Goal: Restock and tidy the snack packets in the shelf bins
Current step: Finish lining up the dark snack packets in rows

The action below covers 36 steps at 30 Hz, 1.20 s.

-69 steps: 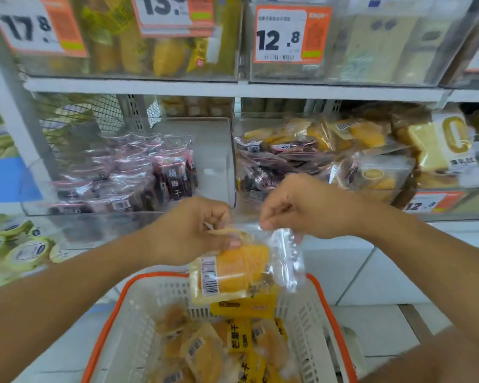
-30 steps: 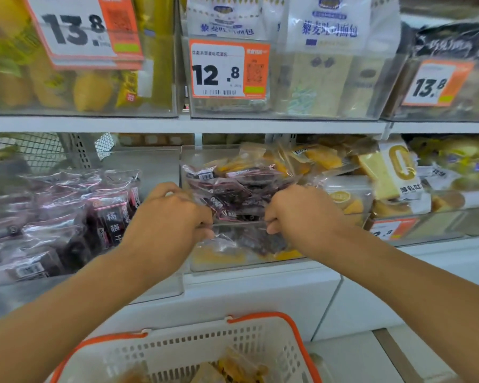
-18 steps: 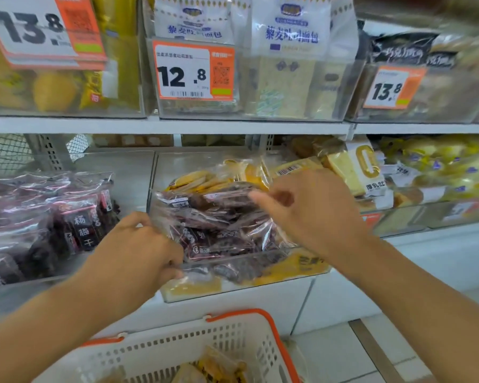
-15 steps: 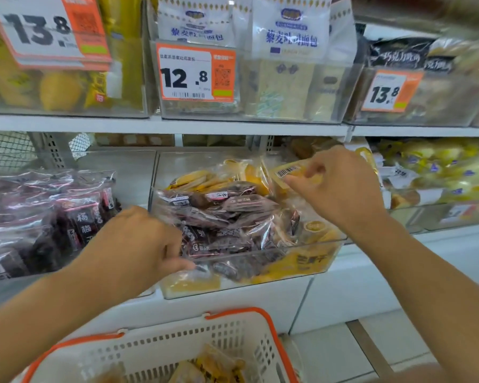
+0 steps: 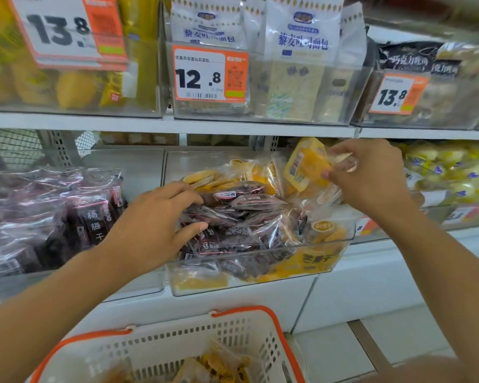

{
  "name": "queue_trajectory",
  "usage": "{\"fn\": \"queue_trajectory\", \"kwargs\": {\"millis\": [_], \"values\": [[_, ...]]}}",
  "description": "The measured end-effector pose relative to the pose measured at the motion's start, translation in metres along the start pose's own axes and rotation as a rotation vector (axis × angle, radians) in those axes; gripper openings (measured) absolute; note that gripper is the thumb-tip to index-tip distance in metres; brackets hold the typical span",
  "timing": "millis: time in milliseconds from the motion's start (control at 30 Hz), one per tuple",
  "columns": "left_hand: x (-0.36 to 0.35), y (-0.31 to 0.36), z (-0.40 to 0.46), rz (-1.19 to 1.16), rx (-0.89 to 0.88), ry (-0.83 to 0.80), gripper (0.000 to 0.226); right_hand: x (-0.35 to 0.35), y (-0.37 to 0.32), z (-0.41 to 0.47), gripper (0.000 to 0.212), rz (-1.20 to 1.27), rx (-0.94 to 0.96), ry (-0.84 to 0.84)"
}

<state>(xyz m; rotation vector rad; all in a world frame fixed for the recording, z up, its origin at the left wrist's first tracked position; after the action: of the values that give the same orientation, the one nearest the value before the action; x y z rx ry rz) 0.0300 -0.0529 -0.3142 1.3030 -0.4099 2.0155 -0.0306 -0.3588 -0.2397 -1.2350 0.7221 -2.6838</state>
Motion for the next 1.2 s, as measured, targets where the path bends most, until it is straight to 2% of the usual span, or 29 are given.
{"fn": "queue_trajectory", "kwargs": {"millis": [100,167,233,300,333,400,433,467,500,533,600,633,667,733,800,867,900,1067,1200], "values": [[-0.003,0.002,0.004,-0.022,-0.017,0.005,0.051,0.013,-0.003,-0.006,0.03,0.139,-0.004,0.035],[-0.001,0.006,0.005,-0.041,-0.021,0.014,0.059,0.023,-0.005,-0.009,0.025,0.358,-0.073,0.053],[0.006,0.011,0.003,-0.129,-0.003,0.054,0.075,0.04,-0.014,-0.013,0.026,0.652,-0.099,-0.009],[0.018,0.016,0.001,-0.413,0.013,0.137,0.089,0.054,-0.028,-0.019,0.029,0.921,-0.108,-0.255],[0.025,0.022,0.001,-0.608,-0.016,0.182,0.09,0.053,-0.035,-0.025,0.032,0.959,-0.099,-0.408],[0.035,0.031,0.0,-0.966,-0.063,0.201,0.078,0.034,-0.047,-0.044,0.035,0.778,-0.028,-0.686],[0.037,0.033,0.0,-1.045,-0.05,0.164,0.066,0.02,-0.051,-0.053,0.036,0.612,0.013,-0.79],[0.038,0.036,0.0,-1.035,-0.025,0.109,0.05,0.006,-0.05,-0.06,0.036,0.476,0.031,-0.862],[0.036,0.038,-0.002,-0.924,-0.016,0.068,0.033,-0.005,-0.047,-0.059,0.034,0.404,0.031,-0.875],[0.033,0.037,-0.004,-0.712,-0.048,0.054,0.023,-0.009,-0.042,-0.052,0.029,0.376,0.027,-0.801],[0.031,0.036,-0.006,-0.238,-0.092,0.126,0.023,-0.001,-0.019,-0.018,0.028,0.253,0.033,-0.433],[0.029,0.036,-0.005,-0.109,-0.118,0.156,0.023,0.005,-0.008,-0.002,0.036,0.107,0.044,-0.273],[0.027,0.037,-0.002,-0.05,-0.113,0.152,0.031,0.006,0.002,0.011,0.05,-0.051,0.043,-0.229],[0.018,0.037,0.003,0.022,-0.088,0.032,0.065,-0.014,0.02,0.023,0.078,-0.271,0.007,-0.392],[0.006,0.032,0.007,0.05,-0.064,-0.095,0.084,-0.036,0.029,0.023,0.09,-0.21,-0.055,-0.556],[-0.006,0.023,0.005,0.05,-0.071,-0.165,0.083,-0.051,0.026,0.024,0.092,-0.01,-0.12,-0.605],[-0.009,0.019,0.003,0.071,-0.081,-0.178,0.08,-0.055,0.024,0.026,0.091,0.046,-0.142,-0.577],[-0.012,0.012,0.005,0.055,-0.089,-0.141,0.061,-0.077,0.005,0.041,0.08,-0.031,-0.107,-0.413],[-0.015,0.01,0.004,0.065,-0.118,-0.138,0.062,-0.097,-0.004,0.048,0.076,-0.086,-0.191,-0.418]]}}
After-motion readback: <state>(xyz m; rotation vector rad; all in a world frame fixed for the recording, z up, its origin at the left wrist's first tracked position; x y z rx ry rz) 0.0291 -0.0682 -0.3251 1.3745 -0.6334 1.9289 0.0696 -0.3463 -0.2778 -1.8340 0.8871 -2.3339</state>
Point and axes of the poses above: each hand's wrist, its own z-axis towards the middle knuckle, its own x-axis out of the back of the hand, y = z × x, the point moved 3 cm from there along z, towards the middle knuckle, and after that the axes turned 2 degrees about -x, right-handed, at the moved point
